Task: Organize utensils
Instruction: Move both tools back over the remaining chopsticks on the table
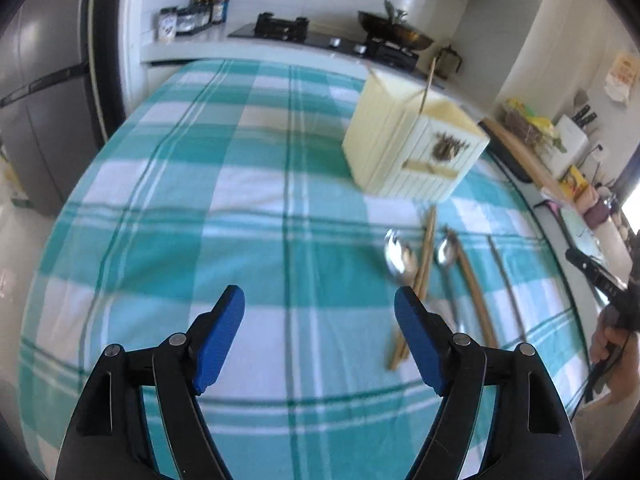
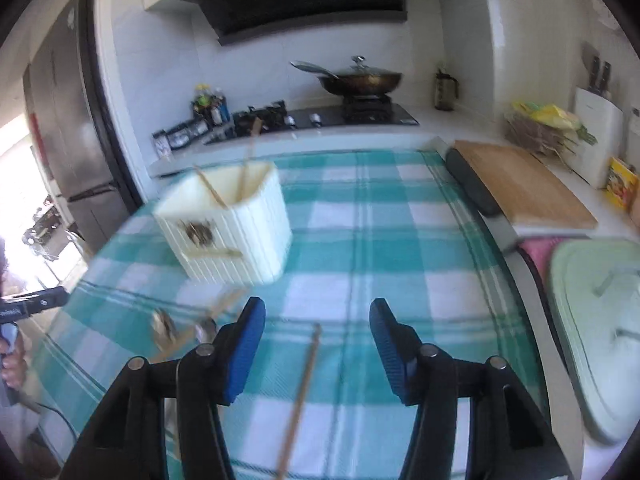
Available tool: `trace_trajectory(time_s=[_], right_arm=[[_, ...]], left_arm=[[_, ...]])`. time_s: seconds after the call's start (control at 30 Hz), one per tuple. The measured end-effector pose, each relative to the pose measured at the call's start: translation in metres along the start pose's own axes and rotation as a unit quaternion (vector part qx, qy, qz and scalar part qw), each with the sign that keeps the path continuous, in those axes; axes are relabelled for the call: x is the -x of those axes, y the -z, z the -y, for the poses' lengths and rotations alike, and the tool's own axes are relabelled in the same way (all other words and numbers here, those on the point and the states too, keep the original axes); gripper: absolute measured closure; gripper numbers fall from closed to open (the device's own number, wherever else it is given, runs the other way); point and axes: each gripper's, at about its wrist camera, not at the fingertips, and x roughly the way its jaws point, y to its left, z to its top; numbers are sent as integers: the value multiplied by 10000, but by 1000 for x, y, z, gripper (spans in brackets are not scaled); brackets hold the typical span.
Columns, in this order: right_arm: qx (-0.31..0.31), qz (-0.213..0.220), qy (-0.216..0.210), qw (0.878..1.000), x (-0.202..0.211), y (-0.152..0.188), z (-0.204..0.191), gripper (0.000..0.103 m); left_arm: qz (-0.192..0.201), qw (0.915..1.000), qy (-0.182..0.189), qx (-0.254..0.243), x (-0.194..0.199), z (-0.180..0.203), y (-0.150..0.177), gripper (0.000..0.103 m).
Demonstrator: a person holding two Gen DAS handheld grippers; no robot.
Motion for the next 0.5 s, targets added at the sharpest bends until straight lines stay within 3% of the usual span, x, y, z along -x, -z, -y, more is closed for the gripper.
trace_trajectory(time_s=[0.07,0.2,0.5], right_arm=[[-202,-320,447,9983,-5,49,20,47],[-490,-513,1028,9922,1,104,42,47],[-623,-521,1037,9913,3,130,45,47]], left_arm=[[-59,9997,-29,238,-4,-7,25,24],[14,9996,-216,202,-9,0,51,24],[-40,9999,96,-72,-22,25,49,24]])
